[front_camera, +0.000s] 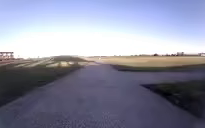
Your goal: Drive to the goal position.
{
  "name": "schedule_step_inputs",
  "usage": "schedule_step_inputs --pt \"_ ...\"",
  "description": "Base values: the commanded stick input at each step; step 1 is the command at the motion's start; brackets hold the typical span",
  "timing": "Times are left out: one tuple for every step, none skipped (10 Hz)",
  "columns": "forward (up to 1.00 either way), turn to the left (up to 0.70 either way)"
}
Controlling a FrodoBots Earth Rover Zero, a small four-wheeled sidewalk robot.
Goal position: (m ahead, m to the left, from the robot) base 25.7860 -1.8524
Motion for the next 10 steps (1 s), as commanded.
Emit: schedule_step_inputs --pt "0.70 0.00" --pt "0.70 0.00" --pt "0.70 0.00" --pt "0.70 0.00" --pt "0.70 0.00" --pt "0.70 0.00" --pt "0.70 0.00" --pt "0.70 0.00" --pt "0.70 0.00" --pt "0.70 0.00"
